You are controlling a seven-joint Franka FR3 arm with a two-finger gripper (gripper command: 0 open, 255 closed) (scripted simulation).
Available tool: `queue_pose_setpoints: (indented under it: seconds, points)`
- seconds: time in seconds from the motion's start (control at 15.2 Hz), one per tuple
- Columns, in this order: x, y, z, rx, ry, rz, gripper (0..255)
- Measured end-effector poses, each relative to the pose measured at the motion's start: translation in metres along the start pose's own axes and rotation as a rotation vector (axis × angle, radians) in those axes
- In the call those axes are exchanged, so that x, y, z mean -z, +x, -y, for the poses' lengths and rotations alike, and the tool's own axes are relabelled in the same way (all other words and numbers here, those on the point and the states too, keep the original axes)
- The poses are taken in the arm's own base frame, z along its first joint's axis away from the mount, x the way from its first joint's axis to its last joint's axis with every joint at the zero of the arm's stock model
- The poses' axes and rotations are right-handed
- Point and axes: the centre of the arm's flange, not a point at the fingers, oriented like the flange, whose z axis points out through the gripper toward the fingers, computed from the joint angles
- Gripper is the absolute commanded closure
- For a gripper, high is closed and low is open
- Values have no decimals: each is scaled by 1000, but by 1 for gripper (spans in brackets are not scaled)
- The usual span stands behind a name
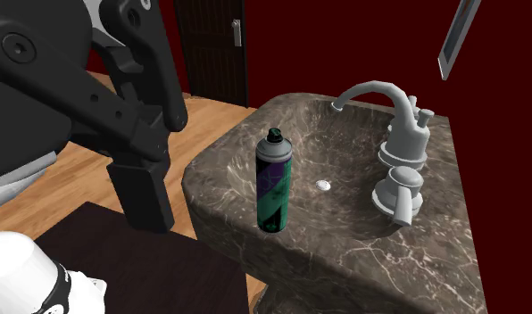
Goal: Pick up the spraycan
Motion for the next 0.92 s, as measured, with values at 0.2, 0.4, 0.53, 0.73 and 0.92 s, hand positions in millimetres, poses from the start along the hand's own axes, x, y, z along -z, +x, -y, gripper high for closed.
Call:
queue_pose_setpoints:
  seconds: [0.2, 0.4, 0.53, 0.73, 0.92]
  points:
    - [-1, -2, 17, -10, -16, 3, 0]
    - [1, -3, 62, -35, -52, 10, 0]
    - [1, -3, 90, -54, -77, 15, 0]
    - [-5, 5, 136, -81, -115, 23, 0]
    - [-9, 4, 179, -110, -155, 31, 0]
